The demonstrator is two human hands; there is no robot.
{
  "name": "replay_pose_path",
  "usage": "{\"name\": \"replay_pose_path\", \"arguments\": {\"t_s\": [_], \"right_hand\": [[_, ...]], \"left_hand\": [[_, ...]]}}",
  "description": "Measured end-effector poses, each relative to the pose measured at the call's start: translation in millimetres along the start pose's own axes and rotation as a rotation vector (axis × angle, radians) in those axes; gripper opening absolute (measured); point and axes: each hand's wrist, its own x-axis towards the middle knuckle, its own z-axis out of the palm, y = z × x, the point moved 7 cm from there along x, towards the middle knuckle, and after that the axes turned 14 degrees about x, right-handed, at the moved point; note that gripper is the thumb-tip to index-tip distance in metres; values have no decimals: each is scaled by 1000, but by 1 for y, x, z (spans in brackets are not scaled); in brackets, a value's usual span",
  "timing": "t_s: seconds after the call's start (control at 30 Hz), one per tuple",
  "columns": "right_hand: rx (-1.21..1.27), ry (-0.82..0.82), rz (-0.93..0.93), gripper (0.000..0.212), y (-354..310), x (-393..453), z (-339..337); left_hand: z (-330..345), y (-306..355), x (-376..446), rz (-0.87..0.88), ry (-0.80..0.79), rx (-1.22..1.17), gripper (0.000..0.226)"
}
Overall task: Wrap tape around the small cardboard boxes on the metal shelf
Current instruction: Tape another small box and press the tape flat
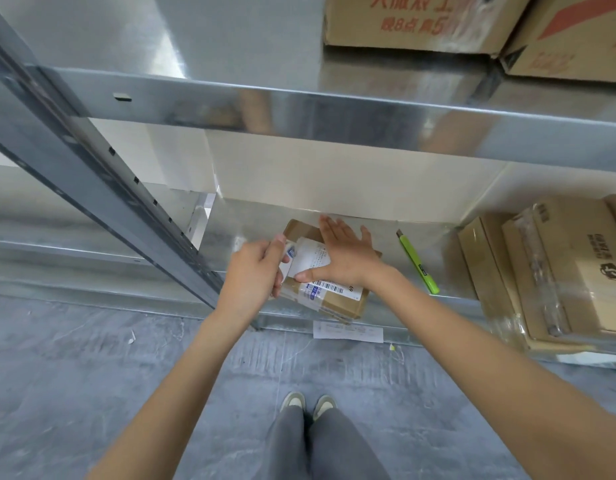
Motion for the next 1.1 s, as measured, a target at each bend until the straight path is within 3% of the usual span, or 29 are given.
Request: {"name": "replay_pose_path", "arguments": {"t_s": [0.2, 0.3, 0.47, 0.77, 0.87, 0.97, 1.1], "right_hand": [[12, 23, 46, 135, 2, 4, -3], [37, 53, 68, 135, 1, 4, -4], [24, 49, 61, 135, -1, 2, -4], [-4, 35, 71, 133, 0, 3, -5], [-7, 36, 73, 134, 1, 3, -5], [-2, 39, 69, 135, 1, 4, -4], [-42, 61, -68, 123, -7, 1, -2]], "left_hand": [[1, 9, -8, 62, -12, 120, 49], [5, -1, -24, 139, -56, -2, 47], [-3, -15, -28, 99, 41, -108, 41], [-1, -50, -34, -73, -81, 325, 31], [6, -56, -37, -71, -64, 277, 32], [14, -61, -35, -52, -126, 201, 50], [23, -66, -33, -42, -190, 118, 50]]}}
